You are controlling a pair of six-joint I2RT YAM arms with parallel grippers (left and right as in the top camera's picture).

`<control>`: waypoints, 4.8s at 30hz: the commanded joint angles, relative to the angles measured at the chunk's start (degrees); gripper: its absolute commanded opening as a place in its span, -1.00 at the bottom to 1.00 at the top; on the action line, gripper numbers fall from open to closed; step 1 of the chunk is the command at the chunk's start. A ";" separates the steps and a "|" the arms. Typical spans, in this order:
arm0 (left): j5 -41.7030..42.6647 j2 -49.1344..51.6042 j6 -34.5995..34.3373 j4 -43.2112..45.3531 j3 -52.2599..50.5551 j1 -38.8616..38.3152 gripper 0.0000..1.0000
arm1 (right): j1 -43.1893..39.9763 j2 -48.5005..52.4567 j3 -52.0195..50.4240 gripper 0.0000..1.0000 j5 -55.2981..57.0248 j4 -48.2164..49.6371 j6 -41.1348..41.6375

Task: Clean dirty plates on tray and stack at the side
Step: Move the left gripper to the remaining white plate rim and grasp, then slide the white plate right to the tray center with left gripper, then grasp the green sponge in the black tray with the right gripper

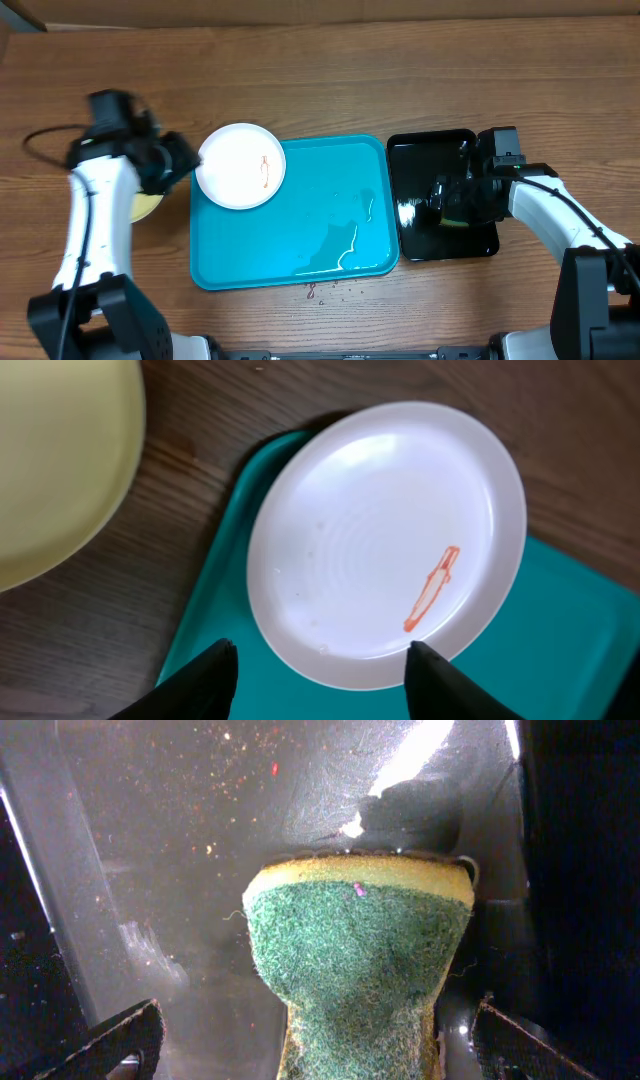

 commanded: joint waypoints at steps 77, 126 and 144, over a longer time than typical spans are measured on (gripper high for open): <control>-9.60 16.31 -2.16 9.92 -9.81 -27.28 -0.54 | 0.09 0.00 -0.11 1.00 0.37 0.20 -0.09; -8.07 16.31 -6.82 3.52 -6.60 -27.80 -0.92 | 0.09 0.00 -0.09 1.00 -9.09 3.54 -0.02; -8.85 16.28 -1.20 6.86 -5.07 -27.76 0.13 | 1.46 0.00 -0.11 1.00 -6.25 -4.33 -1.49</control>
